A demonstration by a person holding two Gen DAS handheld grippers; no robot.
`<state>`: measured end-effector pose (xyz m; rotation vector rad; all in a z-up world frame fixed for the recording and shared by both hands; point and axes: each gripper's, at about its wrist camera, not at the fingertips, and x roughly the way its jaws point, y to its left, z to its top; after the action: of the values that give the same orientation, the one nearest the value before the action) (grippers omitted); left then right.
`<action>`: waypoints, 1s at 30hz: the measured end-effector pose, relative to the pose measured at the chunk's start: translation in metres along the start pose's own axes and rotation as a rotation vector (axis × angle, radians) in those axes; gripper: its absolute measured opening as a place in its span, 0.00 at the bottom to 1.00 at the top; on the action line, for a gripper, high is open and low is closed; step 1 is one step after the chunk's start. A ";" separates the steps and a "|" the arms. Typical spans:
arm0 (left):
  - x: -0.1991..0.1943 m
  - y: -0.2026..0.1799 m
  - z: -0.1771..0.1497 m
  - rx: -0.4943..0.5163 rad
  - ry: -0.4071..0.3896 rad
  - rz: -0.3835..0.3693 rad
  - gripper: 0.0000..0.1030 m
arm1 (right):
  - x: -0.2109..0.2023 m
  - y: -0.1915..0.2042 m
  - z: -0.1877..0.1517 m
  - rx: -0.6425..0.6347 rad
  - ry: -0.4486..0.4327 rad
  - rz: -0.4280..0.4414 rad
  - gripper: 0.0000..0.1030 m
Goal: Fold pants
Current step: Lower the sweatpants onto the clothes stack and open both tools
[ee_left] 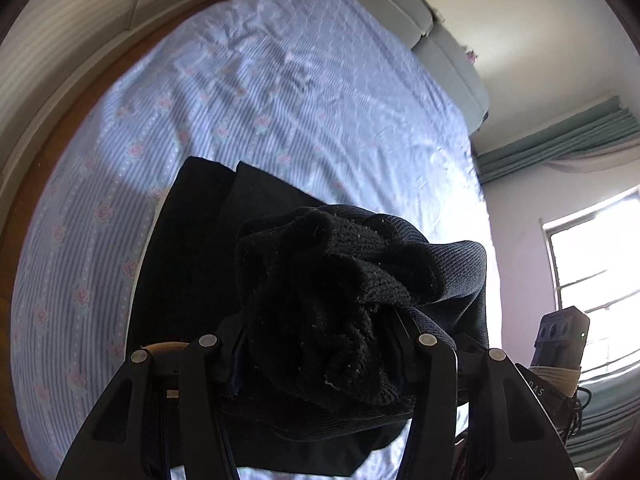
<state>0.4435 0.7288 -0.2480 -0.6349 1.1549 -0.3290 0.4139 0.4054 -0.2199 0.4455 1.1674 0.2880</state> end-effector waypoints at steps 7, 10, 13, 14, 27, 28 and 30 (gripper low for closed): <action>0.023 0.018 -0.006 -0.041 0.041 0.072 0.56 | 0.040 -0.014 -0.001 0.042 0.073 -0.033 0.51; 0.023 0.019 -0.009 -0.005 0.051 0.115 0.63 | 0.052 -0.015 -0.002 0.021 0.095 -0.059 0.54; 0.011 0.015 -0.013 0.050 0.035 0.181 0.71 | 0.055 -0.015 -0.005 -0.030 0.093 -0.122 0.66; 0.006 0.012 -0.014 0.069 0.029 0.202 0.72 | 0.052 -0.012 -0.005 -0.057 0.083 -0.150 0.67; -0.075 -0.083 -0.099 0.404 -0.170 0.600 0.89 | -0.054 0.005 -0.046 -0.282 -0.074 -0.273 0.86; -0.080 -0.095 -0.110 0.422 -0.178 0.594 0.91 | -0.068 0.004 -0.053 -0.284 -0.084 -0.280 0.87; -0.092 -0.122 -0.132 0.462 -0.198 0.555 0.94 | -0.095 0.002 -0.067 -0.282 -0.112 -0.274 0.88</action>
<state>0.2959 0.6451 -0.1385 0.0677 0.9725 -0.0472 0.3169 0.3778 -0.1628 0.0520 1.0445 0.1824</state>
